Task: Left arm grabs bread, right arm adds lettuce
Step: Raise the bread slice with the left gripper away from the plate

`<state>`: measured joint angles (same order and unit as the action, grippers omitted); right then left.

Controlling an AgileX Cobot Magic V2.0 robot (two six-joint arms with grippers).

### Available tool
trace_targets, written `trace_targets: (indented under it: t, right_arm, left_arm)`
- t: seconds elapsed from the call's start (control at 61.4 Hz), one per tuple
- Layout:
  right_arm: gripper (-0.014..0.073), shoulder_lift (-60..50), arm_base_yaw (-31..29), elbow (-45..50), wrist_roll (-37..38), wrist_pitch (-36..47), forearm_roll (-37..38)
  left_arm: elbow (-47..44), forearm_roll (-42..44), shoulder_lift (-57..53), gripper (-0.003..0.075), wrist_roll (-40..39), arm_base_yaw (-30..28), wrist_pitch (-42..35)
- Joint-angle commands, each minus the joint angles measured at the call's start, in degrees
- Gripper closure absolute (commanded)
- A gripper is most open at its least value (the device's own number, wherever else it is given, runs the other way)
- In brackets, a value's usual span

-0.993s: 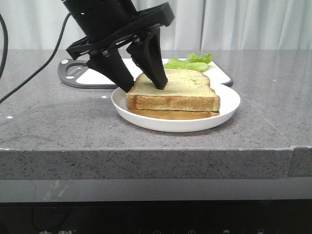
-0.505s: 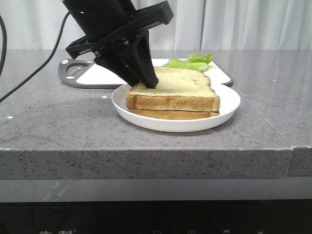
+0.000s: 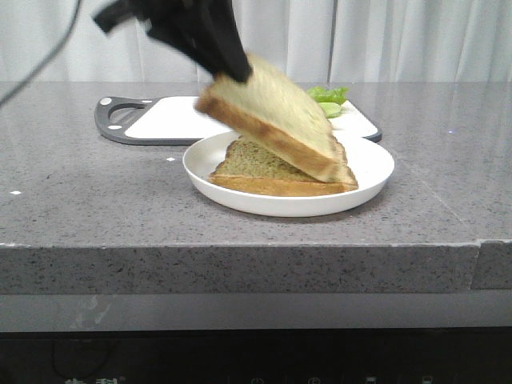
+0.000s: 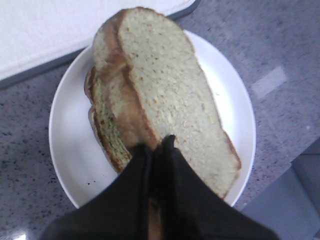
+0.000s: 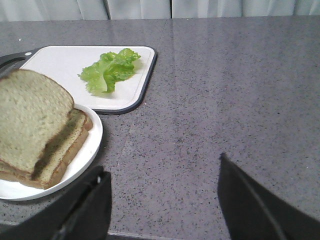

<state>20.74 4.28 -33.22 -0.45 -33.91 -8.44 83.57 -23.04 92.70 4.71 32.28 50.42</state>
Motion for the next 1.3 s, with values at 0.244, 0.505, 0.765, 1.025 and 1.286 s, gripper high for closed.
trace_targets:
  t: [0.244, 0.505, 0.765, 1.025, 1.286]
  right_arm:
    - [0.0115, 0.9, -0.2, -1.6, -0.3, 4.5, 0.1]
    - [0.0115, 0.9, -0.2, -1.6, -0.3, 4.6, 0.1]
    - [0.0115, 0.9, -0.2, 0.4, -0.3, 4.6, -0.6]
    - [0.0117, 8.6, -0.2, -4.5, -0.9, 3.8, -4.0]
    - [0.0177, 25.1, 0.1, -16.0, -13.7, 0.8, -15.1]
  left_arm:
    - [-7.3, 6.6, -22.0, 0.0741, -0.3, -5.6, -5.4]
    - [-21.5, 17.8, -38.2, 0.0741, -9.1, -6.5, -6.4]
    - [-33.1, 28.8, -51.6, 0.0741, -17.9, -6.5, -6.2]
    - [-34.9, 28.8, -55.5, 0.0741, -17.9, -6.5, -7.0]
    - [-34.9, 28.8, -55.4, 0.0741, -17.9, -6.5, -7.3]
